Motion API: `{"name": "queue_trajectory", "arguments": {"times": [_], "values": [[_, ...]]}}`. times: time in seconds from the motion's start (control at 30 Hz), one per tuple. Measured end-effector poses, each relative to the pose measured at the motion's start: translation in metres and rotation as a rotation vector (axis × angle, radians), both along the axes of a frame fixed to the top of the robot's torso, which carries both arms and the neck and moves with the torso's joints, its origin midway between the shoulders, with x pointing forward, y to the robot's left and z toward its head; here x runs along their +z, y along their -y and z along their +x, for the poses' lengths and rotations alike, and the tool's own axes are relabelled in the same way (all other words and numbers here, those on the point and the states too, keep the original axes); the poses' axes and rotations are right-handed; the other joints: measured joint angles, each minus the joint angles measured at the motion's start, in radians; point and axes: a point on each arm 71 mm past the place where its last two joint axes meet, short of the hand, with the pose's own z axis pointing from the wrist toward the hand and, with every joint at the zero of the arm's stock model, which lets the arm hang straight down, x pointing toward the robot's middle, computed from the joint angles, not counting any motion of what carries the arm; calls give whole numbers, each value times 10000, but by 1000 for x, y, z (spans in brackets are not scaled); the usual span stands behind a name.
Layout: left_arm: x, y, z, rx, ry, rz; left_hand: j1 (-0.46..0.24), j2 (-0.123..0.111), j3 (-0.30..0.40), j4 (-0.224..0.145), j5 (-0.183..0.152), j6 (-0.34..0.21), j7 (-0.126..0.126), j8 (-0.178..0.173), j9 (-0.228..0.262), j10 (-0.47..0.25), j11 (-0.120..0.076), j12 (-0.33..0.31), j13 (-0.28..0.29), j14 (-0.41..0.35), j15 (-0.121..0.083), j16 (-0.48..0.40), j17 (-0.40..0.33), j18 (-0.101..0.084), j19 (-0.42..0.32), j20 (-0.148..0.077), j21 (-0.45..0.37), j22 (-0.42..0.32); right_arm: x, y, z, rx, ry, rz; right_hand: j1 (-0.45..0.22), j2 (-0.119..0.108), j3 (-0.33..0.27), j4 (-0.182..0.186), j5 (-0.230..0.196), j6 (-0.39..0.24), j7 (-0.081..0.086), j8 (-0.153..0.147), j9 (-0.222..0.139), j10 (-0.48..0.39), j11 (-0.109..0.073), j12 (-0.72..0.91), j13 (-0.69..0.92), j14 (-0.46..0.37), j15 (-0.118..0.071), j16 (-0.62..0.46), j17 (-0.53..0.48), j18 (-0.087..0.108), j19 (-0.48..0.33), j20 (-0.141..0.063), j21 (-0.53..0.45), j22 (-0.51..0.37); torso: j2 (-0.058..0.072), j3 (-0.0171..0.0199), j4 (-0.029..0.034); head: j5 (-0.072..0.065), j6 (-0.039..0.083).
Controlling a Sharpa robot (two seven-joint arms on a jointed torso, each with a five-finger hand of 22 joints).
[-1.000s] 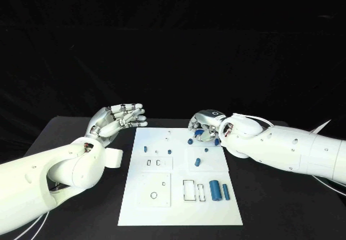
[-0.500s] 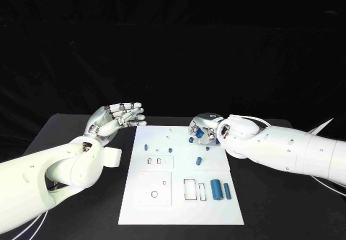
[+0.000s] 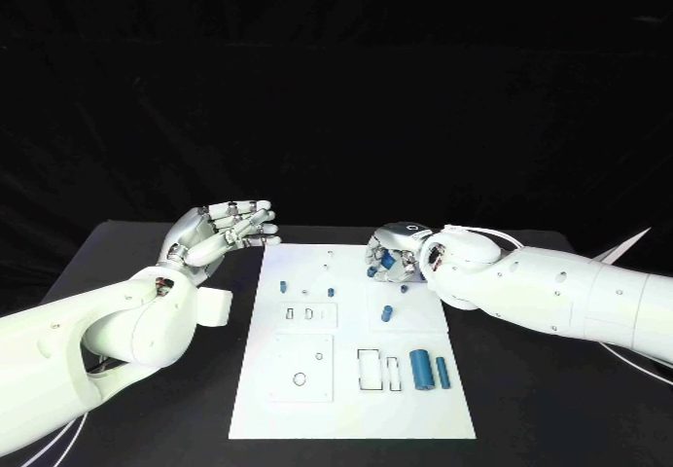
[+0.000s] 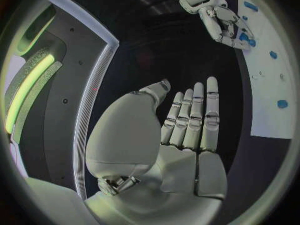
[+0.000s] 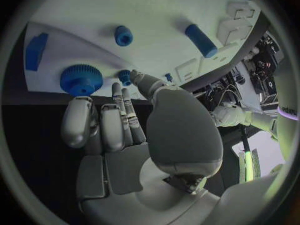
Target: Assemble the parts on the task board
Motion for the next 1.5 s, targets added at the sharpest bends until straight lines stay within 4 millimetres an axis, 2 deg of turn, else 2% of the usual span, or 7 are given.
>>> {"name": "queue_trajectory", "arguments": {"times": [0.4,0.83,0.87,0.9,1.13,1.2,1.5], "values": [[0,-1,0,19,-19,18,0,0,0,0,0,0,0,0,1,0,0,-85,0,-3,0,0,8,0,0,0,1,9,-1,-1,2,-58,-122,170,-1,3,196,195,0,42,38,1,109,6,0,0,26,0,1,203,115,-2,37,34,202,302,55,-8,1,0,-6],[0,-2,1,12,-40,26,0,0,0,0,0,0,0,0,2,0,0,-113,0,-3,0,0,40,0,0,0,115,22,-3,-3,3,-93,-313,67,-131,135,349,345,0,289,-72,23,329,241,-23,-38,59,0,-1,284,150,-3,88,-17,320,508,92,-12,7,-12,-35],[0,-2,1,10,-42,27,0,0,0,0,0,0,0,0,3,0,0,-113,0,-3,0,0,42,0,0,0,115,22,-3,-3,4,-105,-314,61,28,294,350,344,0,309,-89,25,371,296,-70,-39,48,-1,-3,325,150,-4,87,-19,431,531,94,-12,8,-12,-36],[0,-2,1,9,-44,27,0,0,0,0,0,0,0,0,3,0,0,-113,0,-3,0,0,42,0,0,0,115,22,-3,-3,4,-116,-311,52,51,317,350,343,0,333,-107,26,400,336,-107,-39,55,-1,-4,350,149,-4,92,-20,430,580,97,-12,8,-12,-37],[0,-2,1,8,-53,32,0,0,0,0,0,0,0,0,3,0,0,-113,0,-3,0,0,52,0,0,0,115,27,-2,-4,5,-192,-177,74,52,318,511,230,-2,561,-163,182,537,574,-149,-38,172,9,-19,359,151,-6,155,-90,527,679,118,-6,12,-12,-59],[0,-2,1,7,-54,32,0,0,0,0,0,0,0,0,3,0,0,-113,0,-3,0,0,53,0,0,0,115,27,-3,-4,4,-222,-94,110,52,319,513,229,-2,575,-177,183,542,581,-149,-38,171,69,-177,396,151,-6,160,-92,544,709,120,-6,11,-12,-63],[0,-3,2,14,-69,41,0,0,0,-1,0,0,0,0,6,0,0,-113,0,-4,0,0,91,-1,-1,0,116,44,2,-7,1,-357,628,734,53,320,568,174,-3,673,-207,299,683,692,-177,-94,164,67,-181,397,149,-7,212,-143,545,792,126,-12,8,-14,-22]]}}
